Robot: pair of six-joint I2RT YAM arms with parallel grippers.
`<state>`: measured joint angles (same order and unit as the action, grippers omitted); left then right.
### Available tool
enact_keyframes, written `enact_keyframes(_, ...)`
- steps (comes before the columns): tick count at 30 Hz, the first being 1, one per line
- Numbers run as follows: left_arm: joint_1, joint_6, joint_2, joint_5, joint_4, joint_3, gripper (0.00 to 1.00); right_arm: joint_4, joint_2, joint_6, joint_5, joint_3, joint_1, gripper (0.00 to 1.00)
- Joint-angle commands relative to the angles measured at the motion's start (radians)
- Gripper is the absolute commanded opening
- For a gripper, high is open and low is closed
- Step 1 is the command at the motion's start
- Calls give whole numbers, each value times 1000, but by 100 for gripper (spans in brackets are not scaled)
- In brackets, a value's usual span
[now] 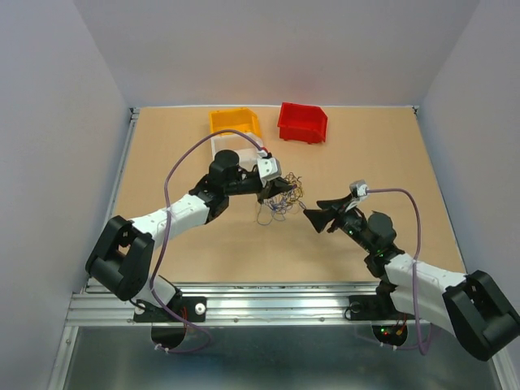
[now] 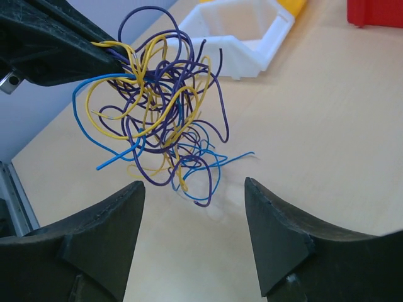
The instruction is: Untangle the cables
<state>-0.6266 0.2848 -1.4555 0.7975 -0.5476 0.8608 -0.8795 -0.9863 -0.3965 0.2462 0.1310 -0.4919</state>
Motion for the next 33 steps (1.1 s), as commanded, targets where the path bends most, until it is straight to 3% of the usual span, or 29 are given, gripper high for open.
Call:
enact_keyframes(1,-5,-16,29,71,-29,11,0,-174,-67,16,76,25,-10,68)
enact_keyframes(6,-21,-10,20,92,-22,17,0,-220,-156,33,81,74,-45,68)
enact_keyframes(14,-36,36,7,126,26,34,0,-320,-294,56,65,142,-105,53)
enact_keyframes(16,-38,43,9,158,43,38,0,-323,-328,58,50,157,-114,42)
enact_keyframes(17,-38,54,10,173,49,41,0,-325,-342,61,42,169,-122,29)
enact_keyframes(19,-39,57,15,180,66,44,0,-323,-370,55,21,177,-126,15)
enact_keyframes(21,-39,74,24,152,87,56,0,-323,-377,36,-65,171,-128,1)
enact_keyframes(25,-38,88,128,20,94,32,0,-311,-362,-30,-307,101,-126,1)
enact_keyframes(27,-38,79,206,-68,65,-5,0,-146,-325,-79,-576,104,-128,0)
enact_keyframes(28,-38,71,231,-105,55,-15,0,-145,-312,-94,-578,111,-126,0)
enact_keyframes(29,-36,62,257,-141,45,-34,0,-39,-284,-108,-707,117,-126,0)
enact_keyframes(33,-32,7,363,-394,-18,-86,0,112,-207,-186,-967,98,-126,1)
